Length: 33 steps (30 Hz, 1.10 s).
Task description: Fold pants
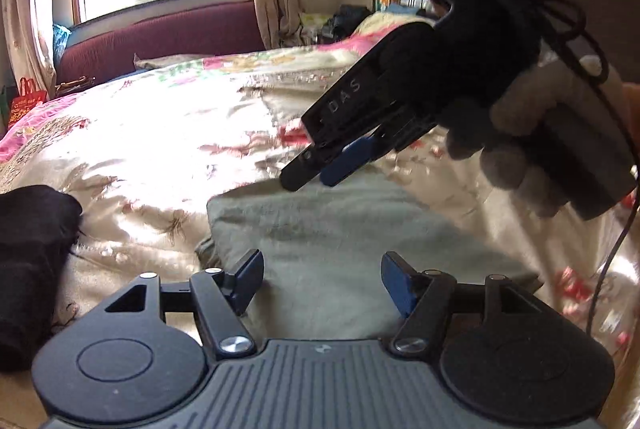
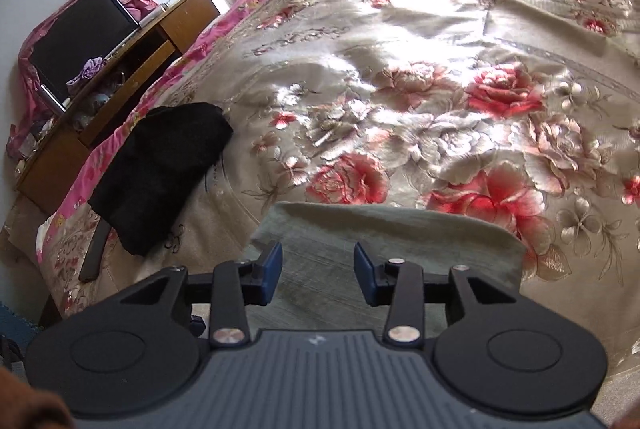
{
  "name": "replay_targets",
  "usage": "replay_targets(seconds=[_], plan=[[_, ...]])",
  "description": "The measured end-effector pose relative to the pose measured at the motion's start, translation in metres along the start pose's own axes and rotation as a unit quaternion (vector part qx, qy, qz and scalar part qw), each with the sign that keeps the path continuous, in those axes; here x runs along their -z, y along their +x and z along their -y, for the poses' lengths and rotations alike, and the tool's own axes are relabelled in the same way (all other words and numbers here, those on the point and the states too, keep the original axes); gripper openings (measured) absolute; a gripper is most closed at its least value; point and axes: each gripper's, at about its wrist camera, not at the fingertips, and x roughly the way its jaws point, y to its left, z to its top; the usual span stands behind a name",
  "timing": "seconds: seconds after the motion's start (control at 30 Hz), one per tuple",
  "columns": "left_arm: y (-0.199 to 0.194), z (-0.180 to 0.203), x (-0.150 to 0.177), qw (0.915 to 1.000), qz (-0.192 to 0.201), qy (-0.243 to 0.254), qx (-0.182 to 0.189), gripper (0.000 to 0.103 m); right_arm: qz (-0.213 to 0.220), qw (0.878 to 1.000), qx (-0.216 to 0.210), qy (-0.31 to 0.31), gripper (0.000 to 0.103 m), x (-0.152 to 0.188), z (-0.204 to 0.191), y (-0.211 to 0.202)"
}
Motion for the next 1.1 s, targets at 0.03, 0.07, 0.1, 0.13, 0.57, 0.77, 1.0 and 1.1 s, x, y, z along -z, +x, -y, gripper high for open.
replay_targets(seconds=[0.03,0.07,0.1,0.13,0.57,0.77,1.0,1.1], plan=[[0.005,-0.001,0.008,0.9997,-0.021,0.006,-0.008,0.078,-0.002,1.000,0.005,0.003,0.041,0.007,0.007,0.006],[0.010,-0.004,0.017,0.9990,-0.041,0.010,-0.014,0.078,-0.002,1.000,0.009,0.012,0.040,0.015,0.016,0.011],[0.012,-0.005,0.025,0.9985,-0.049,0.011,-0.020,0.080,-0.008,1.000,0.010,0.026,0.040,0.021,0.023,0.017],[0.012,-0.007,0.029,0.9983,-0.052,0.008,-0.023,0.084,-0.016,0.999,0.008,0.044,0.038,0.030,0.034,0.023],[0.006,0.003,0.007,0.9968,-0.050,0.044,-0.044,0.084,0.089,0.983,0.024,0.157,0.041,0.068,0.085,-0.047],[0.011,0.000,0.019,0.9960,-0.075,0.029,-0.038,0.084,0.082,0.974,-0.022,0.210,0.041,0.064,0.109,-0.027],[0.002,0.004,0.014,0.9940,-0.075,0.058,-0.055,0.085,0.095,0.981,0.047,0.160,0.040,0.067,0.088,-0.045],[-0.008,0.005,0.007,0.9956,-0.055,0.052,-0.056,0.085,0.101,0.985,0.045,0.135,0.043,0.093,0.069,-0.068]])
